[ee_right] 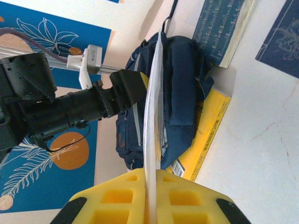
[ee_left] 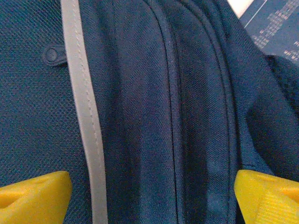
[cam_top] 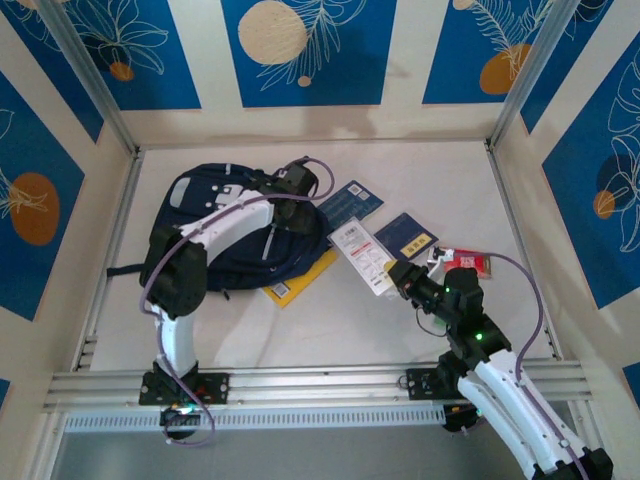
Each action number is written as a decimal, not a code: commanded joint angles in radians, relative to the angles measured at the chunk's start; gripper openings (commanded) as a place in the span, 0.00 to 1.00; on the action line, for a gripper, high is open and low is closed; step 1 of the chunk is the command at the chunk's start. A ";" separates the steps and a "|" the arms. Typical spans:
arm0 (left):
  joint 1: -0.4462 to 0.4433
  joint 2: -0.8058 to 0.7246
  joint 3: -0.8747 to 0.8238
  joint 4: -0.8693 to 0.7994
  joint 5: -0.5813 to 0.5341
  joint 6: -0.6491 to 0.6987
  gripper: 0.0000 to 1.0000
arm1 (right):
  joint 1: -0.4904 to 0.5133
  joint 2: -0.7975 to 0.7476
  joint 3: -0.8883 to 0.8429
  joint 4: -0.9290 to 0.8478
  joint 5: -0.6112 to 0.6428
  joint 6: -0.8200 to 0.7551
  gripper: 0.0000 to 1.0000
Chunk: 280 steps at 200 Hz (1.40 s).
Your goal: Pack the student bag
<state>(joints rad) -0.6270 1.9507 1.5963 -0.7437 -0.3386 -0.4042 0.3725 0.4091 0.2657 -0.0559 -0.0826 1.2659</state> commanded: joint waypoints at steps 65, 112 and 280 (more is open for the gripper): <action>0.063 0.074 0.008 0.014 0.000 0.026 0.64 | -0.026 -0.008 -0.008 0.050 -0.040 0.027 0.02; 0.080 0.049 -0.007 0.019 0.065 0.040 0.26 | -0.040 -0.007 0.006 0.041 -0.049 0.004 0.01; 0.178 -0.664 -0.271 0.077 0.571 0.192 0.00 | 0.001 0.171 0.112 0.155 -0.217 -0.128 0.02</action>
<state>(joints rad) -0.4694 1.3521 1.3285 -0.7345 0.0879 -0.2325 0.3397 0.5465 0.3489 0.0059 -0.2546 1.1507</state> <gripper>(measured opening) 0.043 0.115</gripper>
